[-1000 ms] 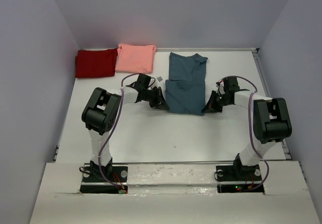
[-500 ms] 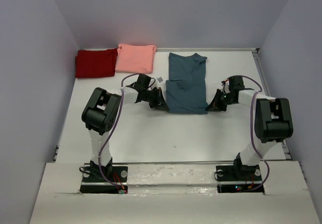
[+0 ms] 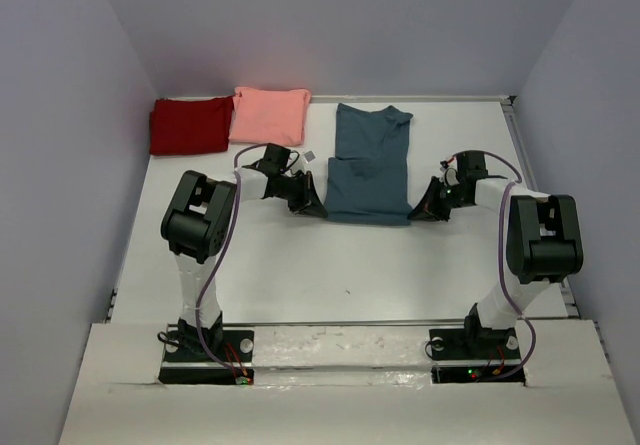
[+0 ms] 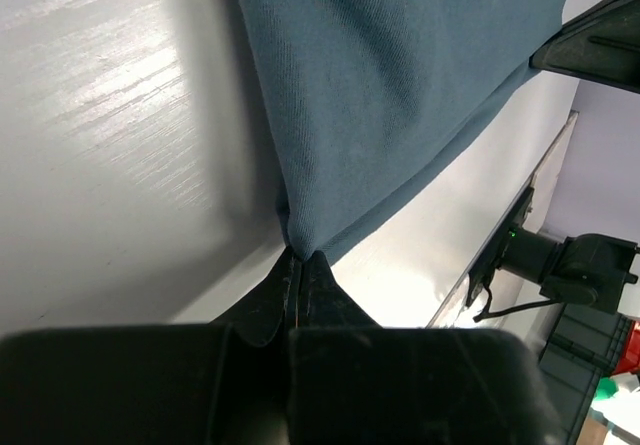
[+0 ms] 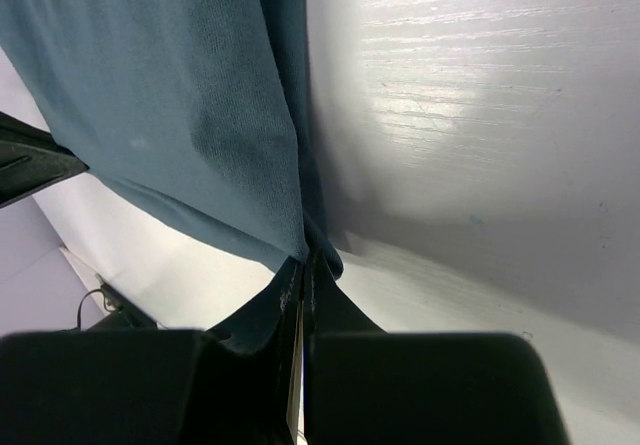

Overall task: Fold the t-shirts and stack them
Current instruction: Grab one side of the 2/3 rectangular tshirt with both arms

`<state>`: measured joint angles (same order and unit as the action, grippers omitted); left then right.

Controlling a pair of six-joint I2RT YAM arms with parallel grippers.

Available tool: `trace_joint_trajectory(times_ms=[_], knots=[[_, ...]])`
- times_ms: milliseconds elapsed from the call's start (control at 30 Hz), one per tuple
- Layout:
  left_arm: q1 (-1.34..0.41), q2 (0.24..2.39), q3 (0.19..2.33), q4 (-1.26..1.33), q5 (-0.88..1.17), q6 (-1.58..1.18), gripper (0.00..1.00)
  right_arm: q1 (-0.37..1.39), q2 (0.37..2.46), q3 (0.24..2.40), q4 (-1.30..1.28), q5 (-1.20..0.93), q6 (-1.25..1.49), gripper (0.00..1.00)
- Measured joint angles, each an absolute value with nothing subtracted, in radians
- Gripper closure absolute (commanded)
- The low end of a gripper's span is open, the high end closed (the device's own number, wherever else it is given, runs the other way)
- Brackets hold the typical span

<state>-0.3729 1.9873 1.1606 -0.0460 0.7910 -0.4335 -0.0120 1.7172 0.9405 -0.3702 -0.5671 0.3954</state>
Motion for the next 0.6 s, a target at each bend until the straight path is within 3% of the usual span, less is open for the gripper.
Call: trace_joint_trajectory(times_ms=[600], knots=[[-0.378,1.981,1.125,-0.049,0.812,-0.443,1.0,-0.012,1.661,0.869,-0.385,-0.625,0.426,1.0]])
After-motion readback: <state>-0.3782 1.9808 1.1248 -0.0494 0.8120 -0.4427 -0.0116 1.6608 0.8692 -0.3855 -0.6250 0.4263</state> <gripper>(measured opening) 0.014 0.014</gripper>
